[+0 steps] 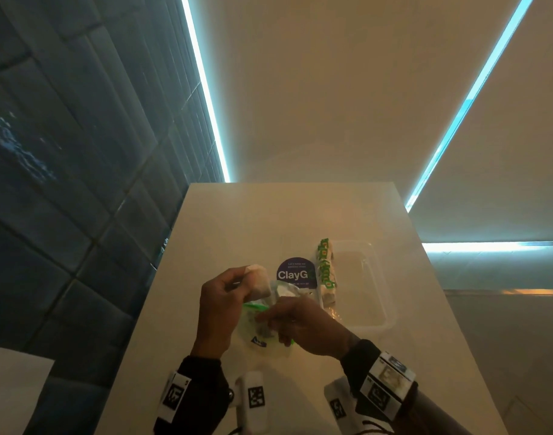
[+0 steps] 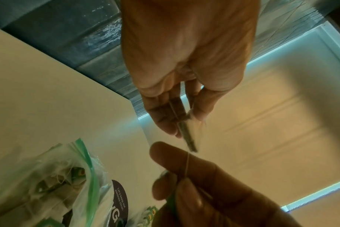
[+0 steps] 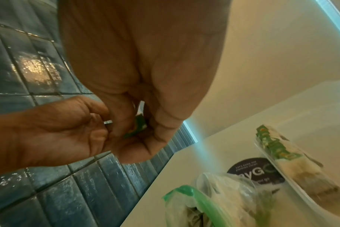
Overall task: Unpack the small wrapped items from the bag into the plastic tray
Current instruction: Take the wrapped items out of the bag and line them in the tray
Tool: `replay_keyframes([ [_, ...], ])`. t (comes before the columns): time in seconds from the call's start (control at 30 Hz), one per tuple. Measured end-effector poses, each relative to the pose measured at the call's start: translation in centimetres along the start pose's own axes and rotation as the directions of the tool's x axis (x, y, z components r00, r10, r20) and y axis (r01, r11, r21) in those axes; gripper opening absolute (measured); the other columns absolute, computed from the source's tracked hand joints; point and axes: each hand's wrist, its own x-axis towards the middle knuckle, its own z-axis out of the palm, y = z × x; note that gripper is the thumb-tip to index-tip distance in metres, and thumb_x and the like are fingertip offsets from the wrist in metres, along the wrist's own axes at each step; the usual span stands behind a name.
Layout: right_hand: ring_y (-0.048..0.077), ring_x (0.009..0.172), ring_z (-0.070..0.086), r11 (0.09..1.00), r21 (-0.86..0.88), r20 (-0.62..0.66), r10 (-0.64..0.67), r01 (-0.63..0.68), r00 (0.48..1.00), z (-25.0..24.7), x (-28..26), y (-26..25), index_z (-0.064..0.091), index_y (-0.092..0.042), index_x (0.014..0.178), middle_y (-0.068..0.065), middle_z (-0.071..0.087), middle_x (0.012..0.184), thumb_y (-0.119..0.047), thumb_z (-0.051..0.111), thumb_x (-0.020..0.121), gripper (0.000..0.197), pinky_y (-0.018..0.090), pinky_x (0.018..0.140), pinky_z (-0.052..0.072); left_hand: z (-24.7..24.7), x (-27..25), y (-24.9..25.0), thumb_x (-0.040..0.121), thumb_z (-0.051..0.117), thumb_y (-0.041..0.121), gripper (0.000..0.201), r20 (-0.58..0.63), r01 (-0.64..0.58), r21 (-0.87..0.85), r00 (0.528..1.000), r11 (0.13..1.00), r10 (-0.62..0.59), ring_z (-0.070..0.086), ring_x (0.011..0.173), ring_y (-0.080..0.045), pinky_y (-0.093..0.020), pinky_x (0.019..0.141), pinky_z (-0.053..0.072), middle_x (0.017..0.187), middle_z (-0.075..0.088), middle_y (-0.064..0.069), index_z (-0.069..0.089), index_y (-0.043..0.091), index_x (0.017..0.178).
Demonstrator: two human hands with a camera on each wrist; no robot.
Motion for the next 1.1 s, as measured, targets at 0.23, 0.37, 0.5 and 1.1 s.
replay_keyframes([
  [0.23, -0.007, 0.067, 0.057, 0.957, -0.283, -0.152, -0.106, 0.059, 0.983, -0.9, -0.3, -1.6, 0.064, -0.008, 0.117, 0.001, 0.067, 0.095, -0.006, 0.062, 0.092, 0.025, 0.005, 0.067, 0.048, 0.2, -0.4, 0.1, 0.084, 0.073, 0.022, 0.018, -0.045, -0.113, 0.219, 0.991, 0.969, 0.126, 0.07, 0.082, -0.003, -0.019, 0.071, 0.057, 0.088, 0.075, 0.01, 0.076, 0.02, 0.102],
  [0.37, -0.009, 0.069, 0.058, 0.953, -0.287, -0.195, -0.155, 0.095, 0.969, -1.9, 0.0, -2.3, 0.068, -0.009, 0.103, -0.008, 0.062, 0.091, -0.005, 0.062, 0.091, 0.014, 0.005, 0.065, 0.046, 0.1, -0.8, -0.1, 0.085, 0.073, 0.026, 0.019, 0.003, -0.116, 0.274, 0.993, 0.955, 0.119, 0.07, 0.081, -0.005, -0.013, 0.067, 0.055, 0.088, 0.075, 0.008, 0.075, 0.018, 0.102],
  [0.5, -0.001, 0.076, 0.059, 0.946, -0.29, -0.241, -0.219, 0.146, 0.946, -2.2, 0.6, -2.7, 0.07, -0.011, 0.106, -0.006, 0.065, 0.094, -0.006, 0.062, 0.091, 0.018, 0.009, 0.068, 0.048, 0.4, -1.3, 0.2, 0.085, 0.073, 0.021, 0.013, 0.142, -0.106, 0.255, 0.987, 0.961, 0.071, 0.07, 0.079, -0.002, -0.016, 0.07, 0.057, 0.081, 0.072, 0.015, 0.075, 0.024, 0.097],
  [1.1, 0.019, 0.074, 0.068, 0.987, 0.133, -0.374, 0.134, -0.09, 0.918, -2.6, 0.7, -1.5, 0.072, -0.006, 0.098, 0.009, 0.072, 0.088, -0.021, 0.074, 0.085, 0.02, 0.036, 0.067, 0.058, 1.3, -1.7, 0.0, 0.08, 0.075, 0.007, 0.016, 0.277, 0.01, 0.076, 0.96, 0.997, -0.031, 0.072, 0.09, -0.017, -0.028, 0.077, 0.058, 0.089, 0.076, -0.002, 0.073, 0.017, 0.093],
])
